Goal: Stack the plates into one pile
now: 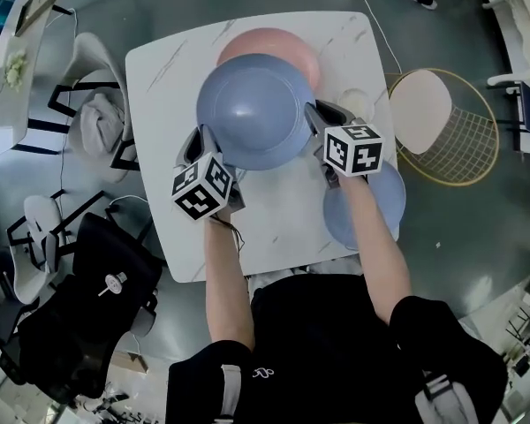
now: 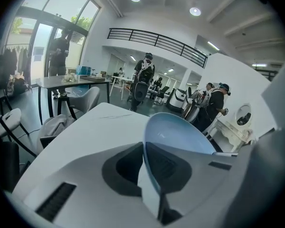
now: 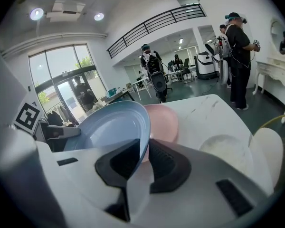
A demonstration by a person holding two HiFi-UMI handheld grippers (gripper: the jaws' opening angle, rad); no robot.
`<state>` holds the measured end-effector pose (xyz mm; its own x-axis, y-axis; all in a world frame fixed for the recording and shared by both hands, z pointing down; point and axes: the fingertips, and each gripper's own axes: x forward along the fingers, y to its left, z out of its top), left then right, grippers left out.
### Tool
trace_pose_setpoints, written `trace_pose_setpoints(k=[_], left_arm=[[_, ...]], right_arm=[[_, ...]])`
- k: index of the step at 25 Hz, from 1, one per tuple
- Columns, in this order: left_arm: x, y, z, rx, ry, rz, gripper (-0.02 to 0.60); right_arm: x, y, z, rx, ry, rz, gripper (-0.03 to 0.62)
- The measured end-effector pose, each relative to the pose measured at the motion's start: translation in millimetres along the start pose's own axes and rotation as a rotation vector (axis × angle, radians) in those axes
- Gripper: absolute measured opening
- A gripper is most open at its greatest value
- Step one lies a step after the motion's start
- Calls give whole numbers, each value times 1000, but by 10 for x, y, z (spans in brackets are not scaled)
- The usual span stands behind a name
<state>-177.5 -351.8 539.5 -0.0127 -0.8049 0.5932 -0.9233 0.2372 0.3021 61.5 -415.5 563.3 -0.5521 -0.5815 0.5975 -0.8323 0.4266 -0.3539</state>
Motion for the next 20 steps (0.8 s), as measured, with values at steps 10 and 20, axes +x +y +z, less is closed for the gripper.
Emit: trace_pose_setpoints(k=[10, 20], left_arm=[[641, -302, 235, 53, 20, -36, 34], [1055, -332, 263, 93, 46, -26, 40]], right_arm=[[251, -437, 321, -4, 9, -49, 72], [501, -637, 408, -132, 96, -181, 81]])
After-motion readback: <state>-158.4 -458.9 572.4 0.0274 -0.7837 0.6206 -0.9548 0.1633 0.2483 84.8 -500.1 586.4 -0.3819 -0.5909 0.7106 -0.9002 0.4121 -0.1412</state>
